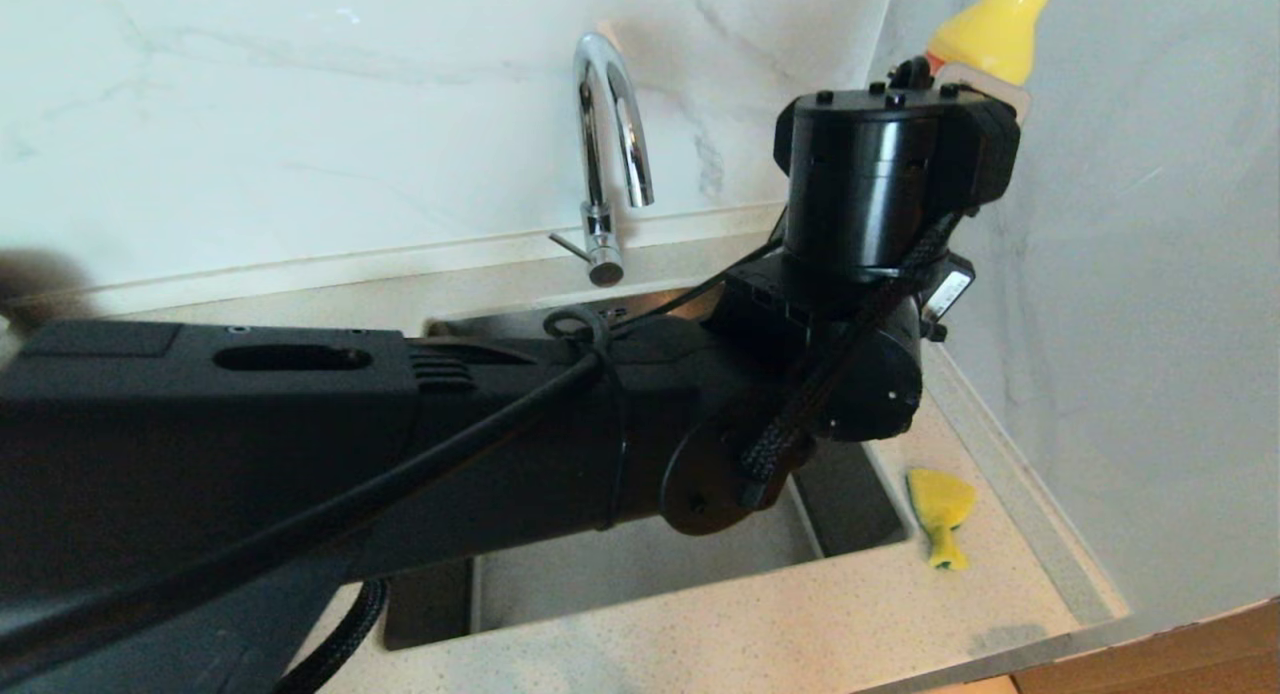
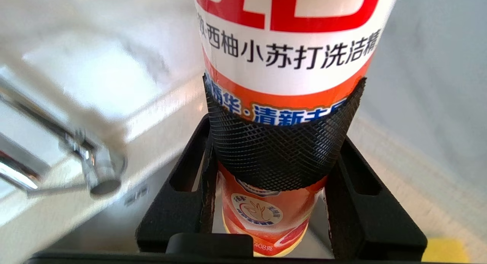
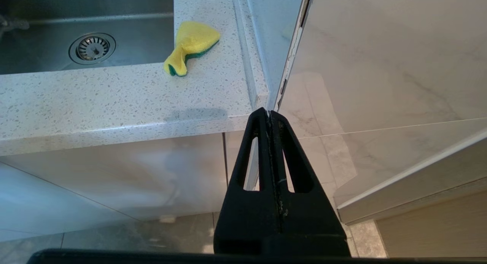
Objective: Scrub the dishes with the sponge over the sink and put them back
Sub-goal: Place the dish soap on the table
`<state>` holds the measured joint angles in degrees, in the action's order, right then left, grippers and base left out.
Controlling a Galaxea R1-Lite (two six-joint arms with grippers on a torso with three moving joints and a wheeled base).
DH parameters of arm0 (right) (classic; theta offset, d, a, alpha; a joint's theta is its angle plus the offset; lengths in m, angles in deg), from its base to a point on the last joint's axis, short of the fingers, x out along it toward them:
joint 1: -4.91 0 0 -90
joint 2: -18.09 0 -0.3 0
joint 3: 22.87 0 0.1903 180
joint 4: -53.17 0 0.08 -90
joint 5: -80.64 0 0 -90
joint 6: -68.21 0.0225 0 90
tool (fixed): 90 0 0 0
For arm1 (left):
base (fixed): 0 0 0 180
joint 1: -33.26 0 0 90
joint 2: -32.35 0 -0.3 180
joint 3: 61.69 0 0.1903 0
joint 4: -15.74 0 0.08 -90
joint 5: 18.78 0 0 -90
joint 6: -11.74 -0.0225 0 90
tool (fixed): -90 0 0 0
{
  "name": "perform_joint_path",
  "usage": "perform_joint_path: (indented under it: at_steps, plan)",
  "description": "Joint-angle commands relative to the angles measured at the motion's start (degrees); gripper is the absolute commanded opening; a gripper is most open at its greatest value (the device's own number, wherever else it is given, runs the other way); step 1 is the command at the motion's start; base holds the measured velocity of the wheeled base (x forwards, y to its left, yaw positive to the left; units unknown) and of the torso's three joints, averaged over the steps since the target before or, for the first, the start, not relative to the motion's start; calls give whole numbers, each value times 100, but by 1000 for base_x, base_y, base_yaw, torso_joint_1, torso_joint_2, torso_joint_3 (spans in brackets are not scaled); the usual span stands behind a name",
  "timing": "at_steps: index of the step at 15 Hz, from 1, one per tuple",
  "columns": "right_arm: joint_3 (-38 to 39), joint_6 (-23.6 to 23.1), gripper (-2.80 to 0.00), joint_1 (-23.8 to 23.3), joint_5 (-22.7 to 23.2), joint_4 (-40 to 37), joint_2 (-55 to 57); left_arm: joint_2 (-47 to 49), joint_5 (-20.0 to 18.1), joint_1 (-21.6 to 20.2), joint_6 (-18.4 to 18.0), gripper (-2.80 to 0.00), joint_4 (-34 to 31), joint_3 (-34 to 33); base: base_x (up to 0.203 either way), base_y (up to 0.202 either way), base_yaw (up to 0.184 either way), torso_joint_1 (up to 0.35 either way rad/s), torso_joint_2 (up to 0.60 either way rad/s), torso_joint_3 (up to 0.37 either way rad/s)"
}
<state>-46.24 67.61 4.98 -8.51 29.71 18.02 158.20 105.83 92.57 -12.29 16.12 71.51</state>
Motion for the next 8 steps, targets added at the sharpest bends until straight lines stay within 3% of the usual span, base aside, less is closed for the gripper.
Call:
perform_joint_path:
  at_steps: [1, 8]
  plan:
    - [0, -2, -280, 1, 3, 1, -1, -283, -119, -112, 11, -280, 25, 19, 0, 0, 0, 0, 0, 0]
    - [0, -2, -280, 1, 3, 1, -1, -1036, -314, -292, 21, -280, 323, 20, 0, 0, 0, 0, 0, 0]
